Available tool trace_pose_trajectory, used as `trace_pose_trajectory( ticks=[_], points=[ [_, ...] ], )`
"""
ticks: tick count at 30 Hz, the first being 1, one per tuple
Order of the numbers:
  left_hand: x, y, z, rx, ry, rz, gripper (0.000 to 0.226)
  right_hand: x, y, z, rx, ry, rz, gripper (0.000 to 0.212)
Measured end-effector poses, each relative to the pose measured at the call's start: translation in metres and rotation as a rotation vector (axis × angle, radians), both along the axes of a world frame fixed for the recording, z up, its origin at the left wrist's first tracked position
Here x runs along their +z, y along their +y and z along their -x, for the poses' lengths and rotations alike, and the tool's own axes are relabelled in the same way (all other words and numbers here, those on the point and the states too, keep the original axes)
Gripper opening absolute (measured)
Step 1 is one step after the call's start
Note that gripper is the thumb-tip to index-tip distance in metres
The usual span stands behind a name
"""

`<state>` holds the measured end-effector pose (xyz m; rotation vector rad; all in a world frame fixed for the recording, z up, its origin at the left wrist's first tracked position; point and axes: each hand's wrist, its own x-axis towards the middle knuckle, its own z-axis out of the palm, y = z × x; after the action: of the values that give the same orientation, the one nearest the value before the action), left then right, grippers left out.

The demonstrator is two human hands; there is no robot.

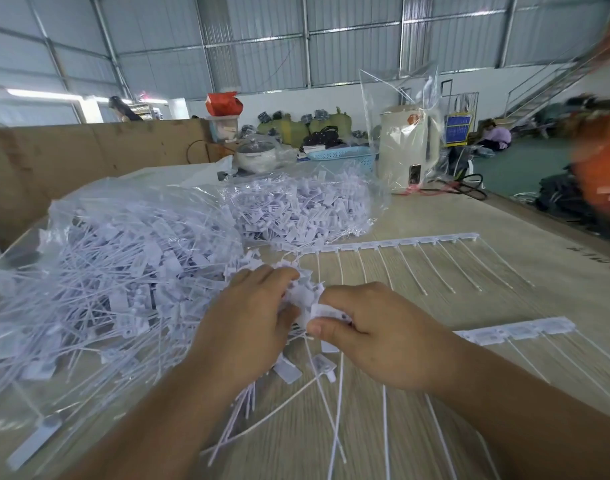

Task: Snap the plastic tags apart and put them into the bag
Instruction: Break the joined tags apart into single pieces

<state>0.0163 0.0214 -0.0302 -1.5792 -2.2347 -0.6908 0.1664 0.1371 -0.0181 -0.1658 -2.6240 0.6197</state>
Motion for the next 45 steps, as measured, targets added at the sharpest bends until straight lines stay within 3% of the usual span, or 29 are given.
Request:
trace_pose_trajectory(
  ticks=[2,4,7,10,17,21,24,27,31,37,42,45],
  points=[
    [-0.001,0.001,0.000,0.004,0.056,0.039,0.044,0.000,0.000,0.000,-0.007,0.010,-0.010,0.031],
    [0.000,0.001,-0.002,0.015,0.068,0.035,0.048,0.000,0.000,0.000,-0.006,0.000,0.002,0.024],
    [0.007,-0.001,-0.012,-0.043,-0.022,-0.095,0.039,-0.002,0.003,0.001,-0.017,-0.001,0.054,0.022],
    [0.015,-0.004,-0.027,-0.190,-0.187,-0.226,0.023,-0.003,0.004,0.001,0.006,0.037,0.141,0.015],
    [0.015,-0.007,-0.037,-0.286,-0.597,-0.108,0.032,-0.010,0.005,0.003,0.035,0.110,0.176,0.051],
    [0.019,-0.005,-0.033,-0.377,-0.906,-0.160,0.037,-0.010,0.002,0.004,0.076,0.138,0.219,0.059],
    [0.022,-0.006,-0.028,-0.379,-1.032,-0.218,0.033,-0.007,0.002,0.001,0.075,0.094,0.205,0.058],
    [0.025,-0.009,-0.021,-0.282,-1.019,-0.282,0.030,-0.002,0.006,-0.004,0.037,0.073,0.207,0.043],
    [0.027,-0.012,-0.016,-0.194,-0.974,-0.199,0.030,0.003,0.016,-0.006,-0.055,0.020,0.163,0.043],
    [0.026,-0.012,-0.021,-0.296,-1.025,-0.081,0.019,0.007,0.010,-0.006,0.055,0.085,0.132,0.035],
    [0.026,-0.013,-0.019,-0.358,-1.079,0.095,0.028,0.009,0.008,-0.007,0.092,0.126,0.114,0.020],
    [0.024,-0.012,-0.018,-0.394,-1.084,0.097,0.032,0.009,0.009,-0.008,0.104,0.116,0.148,0.013]
  ],
)
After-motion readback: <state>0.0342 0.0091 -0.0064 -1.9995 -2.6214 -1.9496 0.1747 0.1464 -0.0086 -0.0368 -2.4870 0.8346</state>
